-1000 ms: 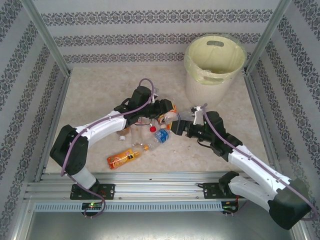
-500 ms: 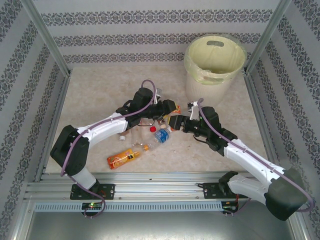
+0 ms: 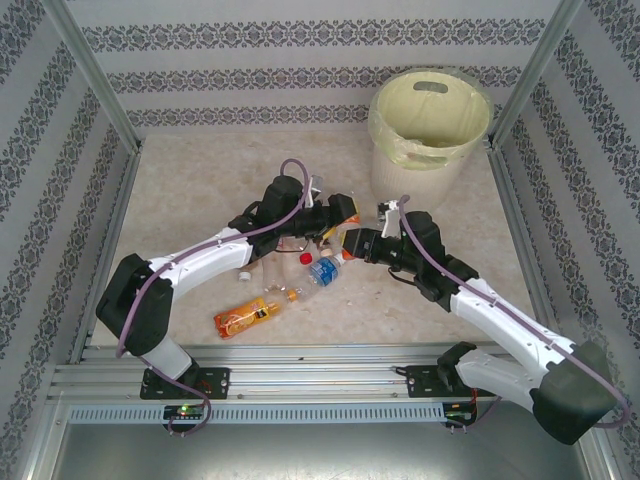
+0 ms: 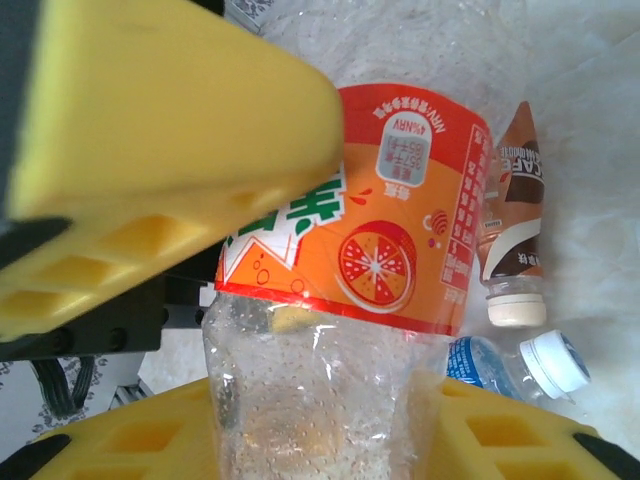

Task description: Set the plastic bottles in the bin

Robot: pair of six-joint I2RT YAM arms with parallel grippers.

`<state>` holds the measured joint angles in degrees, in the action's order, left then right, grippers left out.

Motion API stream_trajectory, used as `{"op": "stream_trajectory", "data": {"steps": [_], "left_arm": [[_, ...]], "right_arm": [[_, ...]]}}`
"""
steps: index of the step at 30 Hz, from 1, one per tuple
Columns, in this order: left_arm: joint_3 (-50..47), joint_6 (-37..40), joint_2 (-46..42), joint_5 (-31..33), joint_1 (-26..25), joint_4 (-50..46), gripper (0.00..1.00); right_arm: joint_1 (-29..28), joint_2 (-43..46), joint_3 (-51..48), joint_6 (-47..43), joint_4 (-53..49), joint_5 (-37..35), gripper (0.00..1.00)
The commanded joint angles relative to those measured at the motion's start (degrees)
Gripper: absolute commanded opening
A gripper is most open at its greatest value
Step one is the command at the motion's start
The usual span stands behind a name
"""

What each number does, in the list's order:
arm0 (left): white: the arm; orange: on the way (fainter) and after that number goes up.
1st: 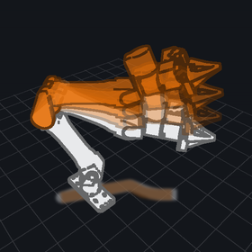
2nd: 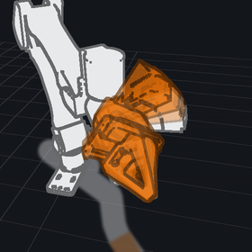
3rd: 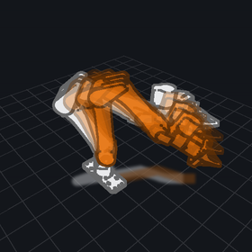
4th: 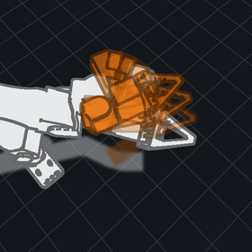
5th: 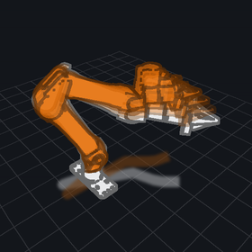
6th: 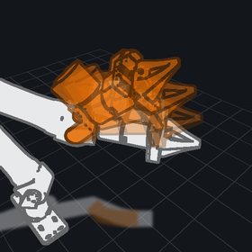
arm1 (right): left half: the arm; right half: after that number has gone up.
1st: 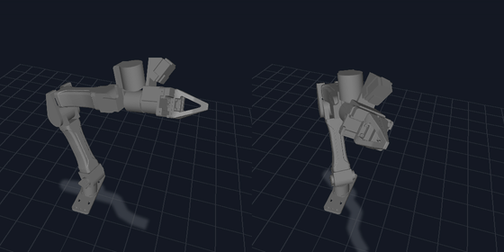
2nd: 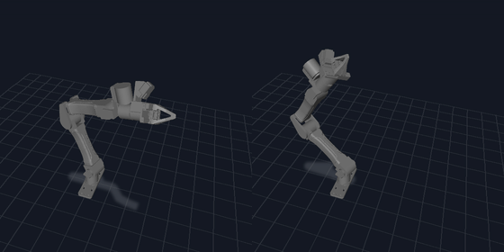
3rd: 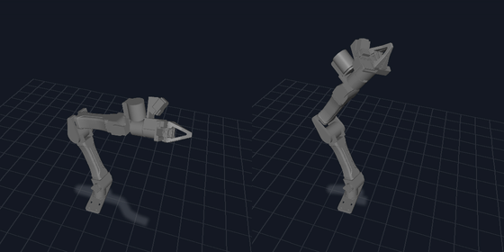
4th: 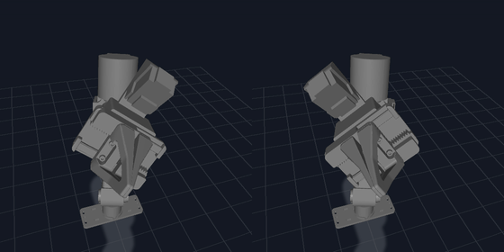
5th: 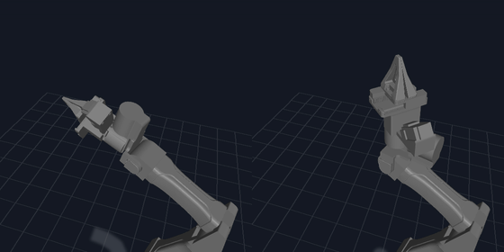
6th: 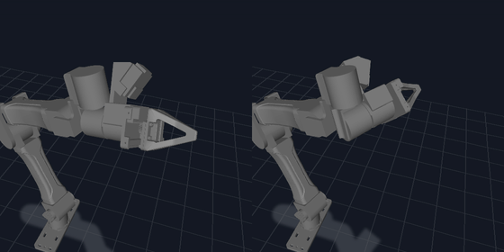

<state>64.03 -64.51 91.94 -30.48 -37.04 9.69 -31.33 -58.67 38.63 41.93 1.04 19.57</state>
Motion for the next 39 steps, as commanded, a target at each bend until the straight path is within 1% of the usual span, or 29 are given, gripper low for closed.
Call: {"op": "stream_trajectory", "data": {"steps": [1,3,7,11,13,15,18,19,21,24,26,31,33,39], "left_arm": [[2.04,1.04,-2.67,-0.9,-0.5,4.21,1.0],[3.14,1.78,-2.9,-1.1,-0.17,4.44,1.0],[4.21,3.48,-3.75,-3.62,1.36,6.52,1.0],[4.77,8.6,-5.41,-7.87,3.01,10.26,1.0],[5.72,13.38,-5.8,-11.56,3.44,10.92,1.0],[6.66,19.84,-6.21,-15.22,3.64,9.6,1.0],[7.01,30.18,-7.16,-16.36,3.73,4.44,1.0],[6.59,32.43,-7.4,-16.37,3.73,3.87,1.0],[4.81,35.81,-7.89,-16.98,3.81,5.41,1.0],[2.0,38.07,-8.43,-17.33,3.88,8.96,1.0],[0.87,39.37,-8.61,-17.41,3.83,9.59,1.0],[-0.66,41.84,-10.07,-17.05,3.77,9.02,1.0],[-1.96,43.92,-11.22,-15.31,3.82,8.28,1.0],[-3.57,45.06,-12.06,-12.92,3.81,7.78,1.0]], "right_arm": [[0.73,2.65,1.89,-2.36,-2.38,-1.51,0.45],[1.22,4.16,2.26,-3.21,-4.6,-1.8,0.45],[2.96,6.65,4.24,-5.66,-10.82,-2.49,0.45],[5.01,8.84,8.05,-9.09,-19.33,-5.14,0.45],[5.97,9.82,10.65,-10.92,-22.75,-6.44,0.45],[7.23,10.24,14.02,-13.17,-26.31,-7.44,0.45],[8.79,9.46,19.36,-16.89,-31.06,-10.17,0.45],[9.31,8.89,21.21,-18.02,-32.34,-11.22,0.45],[11.04,6.75,25.74,-20.35,-35.0,-12.38,0.45],[14.32,2.22,33.15,-22.63,-38.34,-13.27,0.45],[16.43,-1.09,37.66,-23.89,-39.38,-13.88,0.45],[21.51,-10.63,48.5,-26.04,-39.81,-14.04,0.46],[23.46,-15.15,53.03,-26.28,-39.97,-13.25,0.46],[26.38,-28.44,68.52,-27.92,-43.13,-13.21,0.46]]}}
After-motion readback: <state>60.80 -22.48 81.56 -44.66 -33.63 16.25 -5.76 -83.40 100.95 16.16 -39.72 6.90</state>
